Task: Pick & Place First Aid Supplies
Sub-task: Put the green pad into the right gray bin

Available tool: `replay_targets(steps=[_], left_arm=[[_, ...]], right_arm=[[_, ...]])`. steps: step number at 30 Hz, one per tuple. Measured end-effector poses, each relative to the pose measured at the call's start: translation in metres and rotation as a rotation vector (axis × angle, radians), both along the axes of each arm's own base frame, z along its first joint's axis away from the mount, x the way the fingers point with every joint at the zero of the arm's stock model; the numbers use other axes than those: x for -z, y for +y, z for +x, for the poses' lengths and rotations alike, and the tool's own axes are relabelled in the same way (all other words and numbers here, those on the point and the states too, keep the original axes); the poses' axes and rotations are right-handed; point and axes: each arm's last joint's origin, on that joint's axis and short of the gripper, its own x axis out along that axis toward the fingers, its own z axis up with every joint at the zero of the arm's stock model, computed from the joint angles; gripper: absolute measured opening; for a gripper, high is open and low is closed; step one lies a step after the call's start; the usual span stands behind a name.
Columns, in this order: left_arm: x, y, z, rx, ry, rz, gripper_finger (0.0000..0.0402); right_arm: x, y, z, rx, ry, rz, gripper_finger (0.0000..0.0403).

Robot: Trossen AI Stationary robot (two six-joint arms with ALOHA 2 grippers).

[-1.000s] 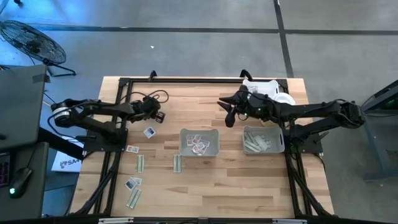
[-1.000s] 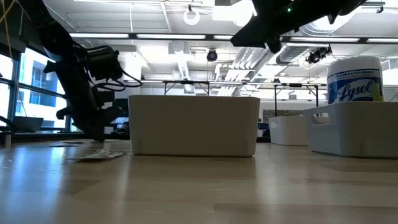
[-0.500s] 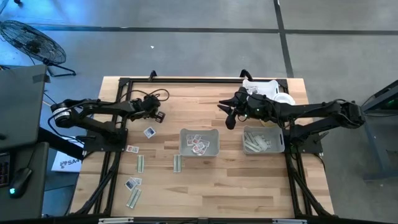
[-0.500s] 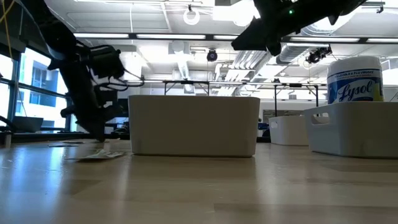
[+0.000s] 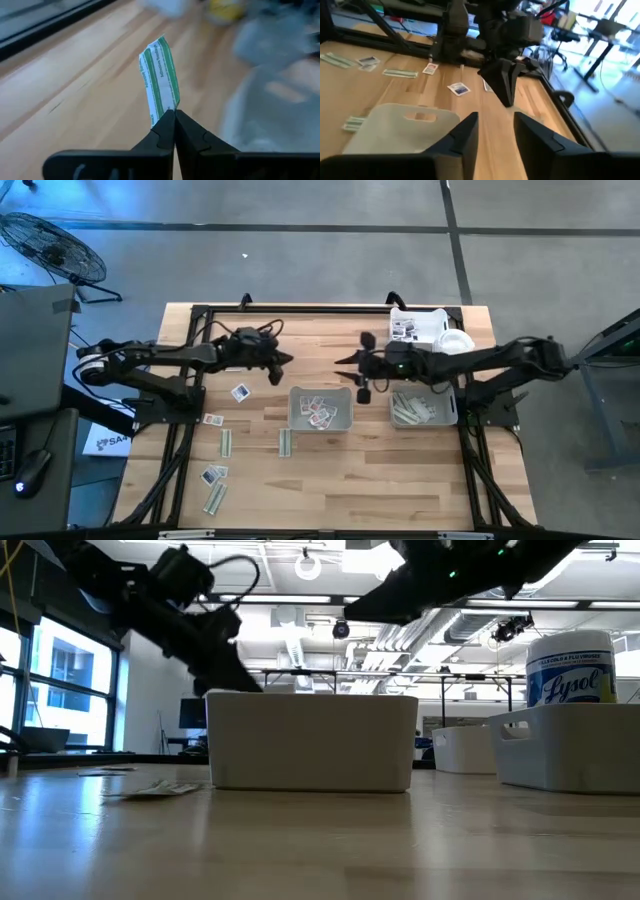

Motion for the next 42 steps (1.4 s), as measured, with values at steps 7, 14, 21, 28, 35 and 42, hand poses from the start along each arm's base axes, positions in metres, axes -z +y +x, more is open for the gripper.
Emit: replay_targets(steps=[7,14,21,28,35,42], left_arm=[[-0.007,-0.013,0.008,0.155,-0.071,0.055,0.0001],[-0.007,-0.031,0.013,0.268,-0.053,0.158,0.0001],[-0.008,-0.032,0.013,0.28,-0.055,0.182,0.0001],[-0.008,-0.032,0.013,0.302,-0.054,0.195,0.0001],[-0.008,-0.032,0.013,0.301,-0.056,0.197,0.0004],[-0.017,-0.032,0.008,0.243,-0.062,0.23,0.0081]], right_arm=[[0.01,-0.007,0.041,-0.024,0.016,-0.122,0.0166],[0.012,-0.013,0.09,-0.083,0.281,-0.209,0.0169],[0.026,-0.017,0.115,-0.085,0.415,-0.229,0.0149],[0.027,-0.018,0.115,-0.039,0.42,-0.242,0.0072],[0.028,-0.017,0.114,0.007,0.437,-0.22,0.0012],[0.013,-0.001,0.093,0.046,0.546,-0.169,0.0003]])
